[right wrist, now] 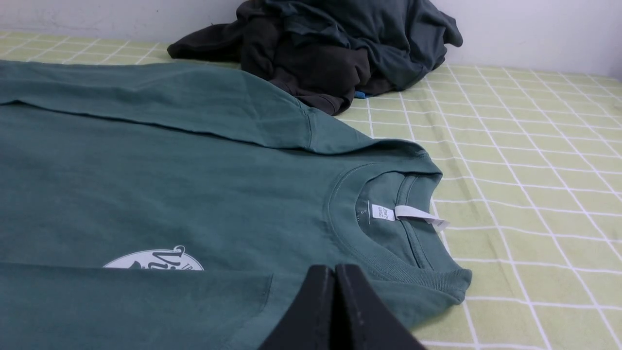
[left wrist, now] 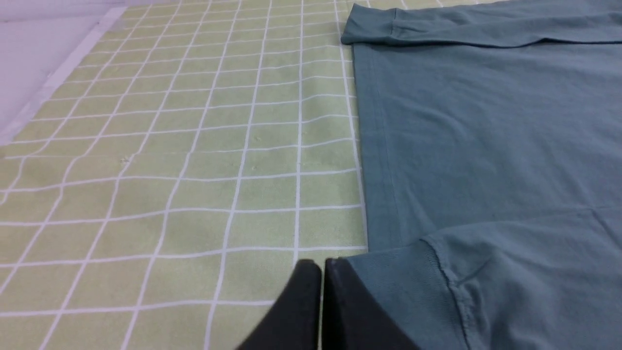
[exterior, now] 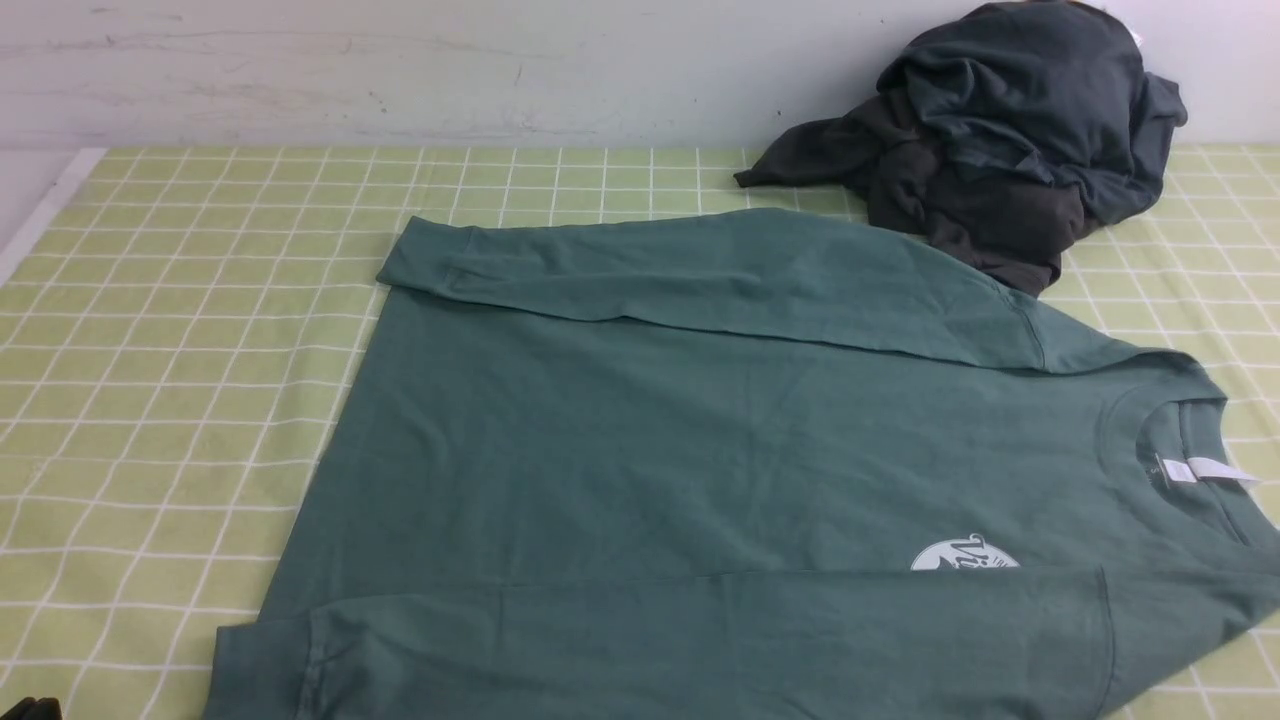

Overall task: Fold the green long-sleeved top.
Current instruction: Use the left arm to clamp the cuff closest to it

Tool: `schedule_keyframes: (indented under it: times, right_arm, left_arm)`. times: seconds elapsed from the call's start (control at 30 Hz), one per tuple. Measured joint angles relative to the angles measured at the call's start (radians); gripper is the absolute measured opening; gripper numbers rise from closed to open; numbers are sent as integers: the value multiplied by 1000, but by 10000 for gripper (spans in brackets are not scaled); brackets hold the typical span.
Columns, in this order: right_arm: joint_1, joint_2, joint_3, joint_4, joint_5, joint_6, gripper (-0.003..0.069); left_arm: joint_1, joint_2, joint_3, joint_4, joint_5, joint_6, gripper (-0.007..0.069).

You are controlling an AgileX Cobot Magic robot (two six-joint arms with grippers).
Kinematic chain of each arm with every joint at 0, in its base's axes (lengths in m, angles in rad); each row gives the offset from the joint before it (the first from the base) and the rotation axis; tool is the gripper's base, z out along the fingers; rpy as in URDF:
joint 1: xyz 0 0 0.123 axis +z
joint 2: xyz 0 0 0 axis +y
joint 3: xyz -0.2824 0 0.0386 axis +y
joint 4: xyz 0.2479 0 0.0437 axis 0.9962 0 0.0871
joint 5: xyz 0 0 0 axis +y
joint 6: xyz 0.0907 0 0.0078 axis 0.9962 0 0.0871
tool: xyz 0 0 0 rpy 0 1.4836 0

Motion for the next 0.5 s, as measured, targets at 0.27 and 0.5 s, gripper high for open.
schedule_keyframes:
  times: [0.27, 0.5]
  right_arm:
    - [0, 0, 0, -2, 0, 0, -14]
    - [0, 0, 2, -11, -125, 0, -14]
  left_arm:
    - [0, 0, 1, 2, -21, -3, -3]
    - [0, 0, 5, 2, -243, -5, -3]
